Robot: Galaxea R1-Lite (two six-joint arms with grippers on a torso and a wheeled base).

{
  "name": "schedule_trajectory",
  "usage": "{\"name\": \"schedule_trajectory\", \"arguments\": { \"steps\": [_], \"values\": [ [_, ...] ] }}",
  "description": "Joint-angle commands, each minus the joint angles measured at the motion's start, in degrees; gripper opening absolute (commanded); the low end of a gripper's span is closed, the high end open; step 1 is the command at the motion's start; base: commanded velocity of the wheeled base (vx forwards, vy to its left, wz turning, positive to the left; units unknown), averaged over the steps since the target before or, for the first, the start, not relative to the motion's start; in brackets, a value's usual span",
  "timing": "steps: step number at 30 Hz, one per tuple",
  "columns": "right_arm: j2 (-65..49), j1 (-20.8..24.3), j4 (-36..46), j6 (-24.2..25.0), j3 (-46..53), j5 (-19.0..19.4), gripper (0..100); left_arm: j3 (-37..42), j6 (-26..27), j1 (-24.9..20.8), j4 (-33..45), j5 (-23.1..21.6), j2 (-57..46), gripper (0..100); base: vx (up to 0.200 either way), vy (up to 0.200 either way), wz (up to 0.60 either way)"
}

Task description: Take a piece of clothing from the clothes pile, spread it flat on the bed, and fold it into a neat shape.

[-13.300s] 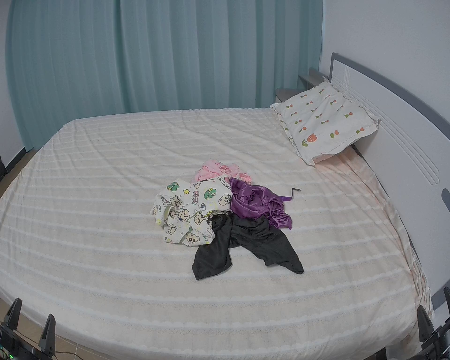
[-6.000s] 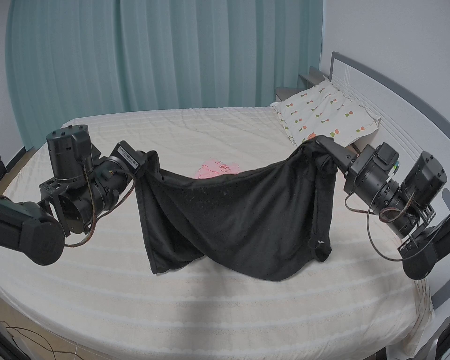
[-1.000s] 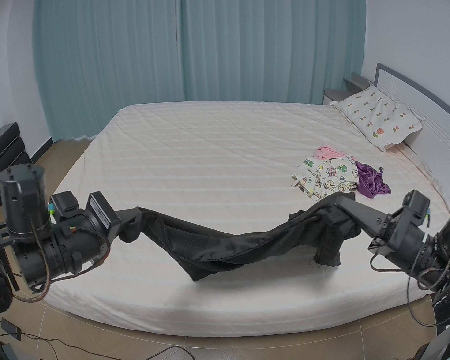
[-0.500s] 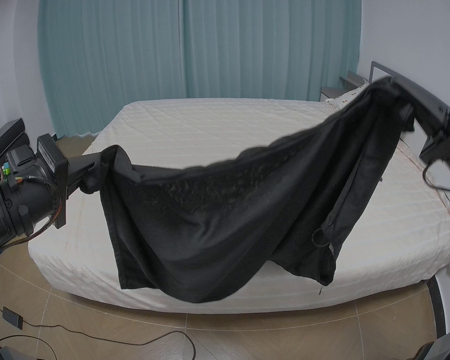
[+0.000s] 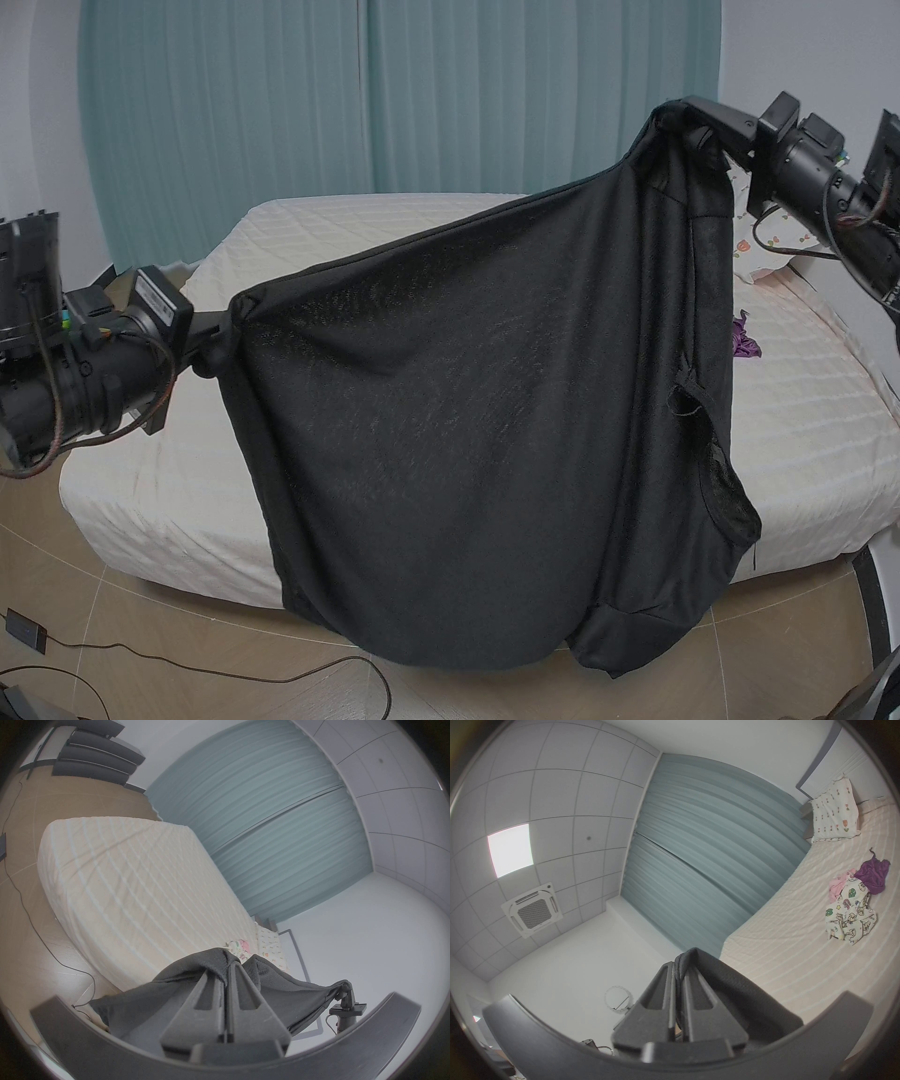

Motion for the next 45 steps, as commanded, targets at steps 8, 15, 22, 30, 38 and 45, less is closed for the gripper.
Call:
{"name": "schedule_trajectory", "arguments": {
  "steps": [8, 15, 22, 30, 38, 45],
  "values": [
    [14.6, -2.7, -0.6, -2.8, -4.7, -0.1, 0, -7.8, -0.2, 3.8, -5.6, -1.6, 19.4, 0, 0.2, 0.0, 0.0],
    [22.6, -3.6, -3.2, -3.3, -6.4, -1.9, 0, -13.5, -0.1, 6.2, -5.8, -1.8, 27.9, 0, 0.2, 0.0, 0.0],
    [26.4, -3.9, -5.5, -3.1, -7.7, -3.0, 0, -18.1, 0.3, 7.3, -5.7, -1.8, 34.2, 0, 0.2, 0.0, 0.0],
    [32.0, -4.1, -5.5, -3.2, -10.6, -5.5, 0, -25.6, 0.4, 7.4, -5.7, -1.7, 42.7, 0, 0.2, 0.0, 0.0],
    [36.1, -4.0, -5.4, -3.3, -11.5, -6.2, 0, -28.4, 0.1, 7.4, -5.7, -1.7, 48.2, 0, 0.2, 0.0, 0.0],
    [41.3, -3.1, -5.5, -3.3, -12.5, -8.0, 0, -29.9, -0.1, 7.5, -5.7, -1.7, 54.0, 0, 0.029, 0.0, 0.0]
  ]
}}
